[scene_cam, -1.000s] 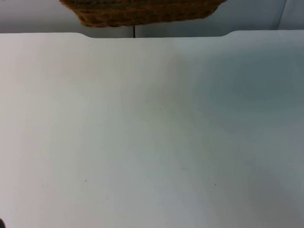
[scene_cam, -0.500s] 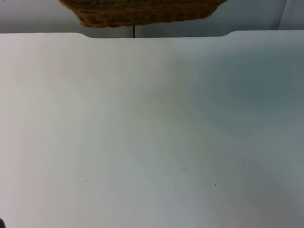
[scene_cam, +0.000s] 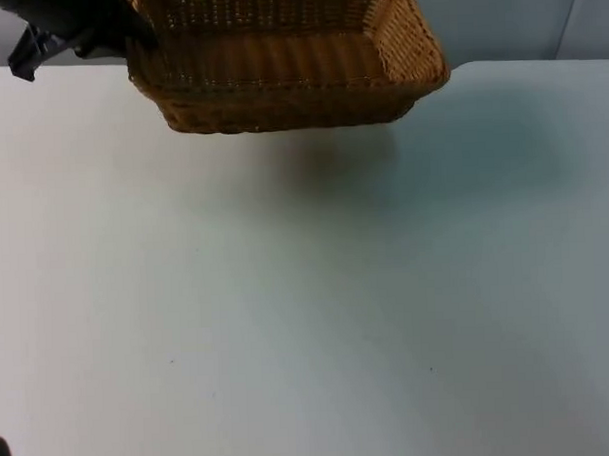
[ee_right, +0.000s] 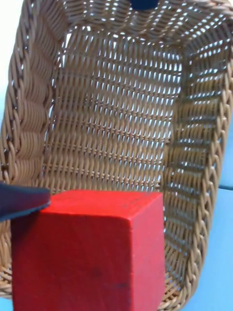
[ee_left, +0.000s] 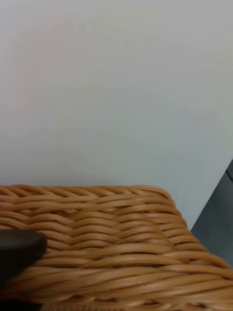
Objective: Pick up the basket with the left hand and place the cube into the basket with the right hand.
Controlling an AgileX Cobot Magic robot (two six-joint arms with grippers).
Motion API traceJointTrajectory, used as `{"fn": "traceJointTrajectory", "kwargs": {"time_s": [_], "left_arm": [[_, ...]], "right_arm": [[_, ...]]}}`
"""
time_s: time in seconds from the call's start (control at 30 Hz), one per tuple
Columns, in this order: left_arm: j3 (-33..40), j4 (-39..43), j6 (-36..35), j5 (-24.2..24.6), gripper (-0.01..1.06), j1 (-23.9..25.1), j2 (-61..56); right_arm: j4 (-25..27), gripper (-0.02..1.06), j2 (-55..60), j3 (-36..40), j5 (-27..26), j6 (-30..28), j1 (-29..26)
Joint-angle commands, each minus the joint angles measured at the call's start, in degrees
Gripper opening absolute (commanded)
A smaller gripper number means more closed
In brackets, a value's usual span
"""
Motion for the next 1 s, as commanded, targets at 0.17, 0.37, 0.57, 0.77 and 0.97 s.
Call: {"fn": "traceJointTrajectory", "kwargs": {"time_s": [0.17,0.37,0.57,0.77,0.97], "left_arm": [[-0.62,-2.12,-0.49,-0.64,0.00,0.03,0.01],[-0.62,-2.23,-0.49,-2.47,0.00,0.03,1.27],[-0.62,-2.23,-0.49,-4.86,0.00,0.03,3.18],[-0.62,-2.23,-0.49,-6.40,0.00,0.03,3.56],[-0.62,-2.23,-0.49,-6.51,0.00,0.03,3.56]], "right_arm": [[-0.08,0.07,-0.39,-0.51,-0.42,0.18,-0.10],[-0.08,0.07,-0.39,-0.51,-0.42,0.18,-0.10],[-0.08,0.07,-0.39,-0.51,-0.31,0.18,-0.10],[-0.08,0.07,-0.39,-0.51,-0.20,0.18,-0.10],[-0.08,0.07,-0.39,-0.51,-0.75,0.18,-0.10]]}}
